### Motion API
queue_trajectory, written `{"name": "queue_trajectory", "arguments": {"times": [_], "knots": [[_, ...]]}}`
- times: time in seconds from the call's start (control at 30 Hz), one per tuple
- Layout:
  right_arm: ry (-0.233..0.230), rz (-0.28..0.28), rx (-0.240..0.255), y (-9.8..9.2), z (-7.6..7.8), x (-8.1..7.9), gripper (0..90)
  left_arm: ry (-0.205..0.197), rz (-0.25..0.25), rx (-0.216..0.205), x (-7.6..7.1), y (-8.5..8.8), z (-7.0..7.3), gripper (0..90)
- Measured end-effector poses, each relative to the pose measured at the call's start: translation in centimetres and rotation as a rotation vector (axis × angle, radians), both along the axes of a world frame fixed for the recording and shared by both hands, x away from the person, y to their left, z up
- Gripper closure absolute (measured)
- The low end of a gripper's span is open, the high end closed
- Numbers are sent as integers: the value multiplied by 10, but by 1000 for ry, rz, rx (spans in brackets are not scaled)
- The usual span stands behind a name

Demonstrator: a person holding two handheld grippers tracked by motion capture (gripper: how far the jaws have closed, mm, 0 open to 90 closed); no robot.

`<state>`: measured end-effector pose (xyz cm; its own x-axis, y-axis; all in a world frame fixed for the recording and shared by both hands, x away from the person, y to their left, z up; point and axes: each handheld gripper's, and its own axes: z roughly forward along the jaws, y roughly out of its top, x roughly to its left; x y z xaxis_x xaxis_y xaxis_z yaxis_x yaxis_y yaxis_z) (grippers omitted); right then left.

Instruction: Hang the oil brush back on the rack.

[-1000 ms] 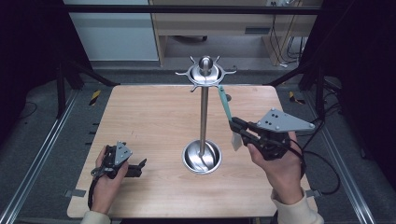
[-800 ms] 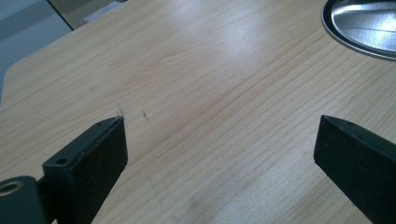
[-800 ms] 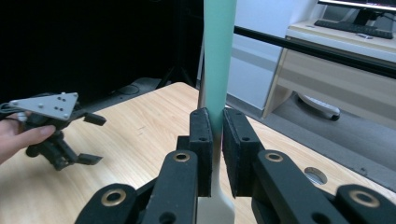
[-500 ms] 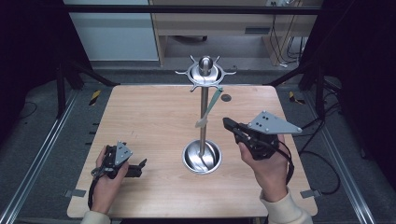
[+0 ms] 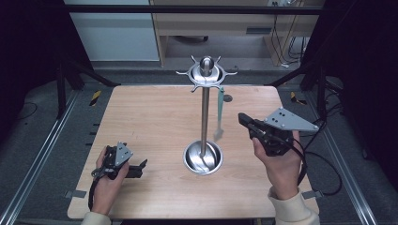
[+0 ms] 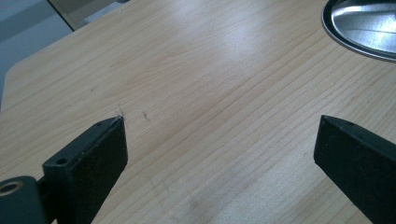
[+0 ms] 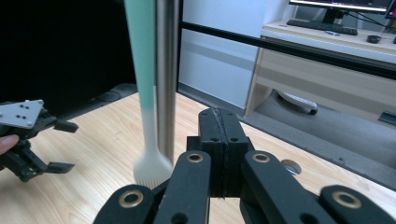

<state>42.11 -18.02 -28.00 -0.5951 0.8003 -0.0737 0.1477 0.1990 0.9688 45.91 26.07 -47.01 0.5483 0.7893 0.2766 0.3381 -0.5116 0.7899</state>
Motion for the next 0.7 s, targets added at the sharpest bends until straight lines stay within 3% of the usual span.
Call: {"name": "queue_trajectory", "arguments": {"times": [0.23, 0.7], "knots": [[18, -41, -12, -9, -3, 5, 884, 1, -2, 2, 0, 0, 0, 24], [18, -137, -30, -18, -4, 11, 589, 1, -2, 6, 0, 0, 0, 24]]}}
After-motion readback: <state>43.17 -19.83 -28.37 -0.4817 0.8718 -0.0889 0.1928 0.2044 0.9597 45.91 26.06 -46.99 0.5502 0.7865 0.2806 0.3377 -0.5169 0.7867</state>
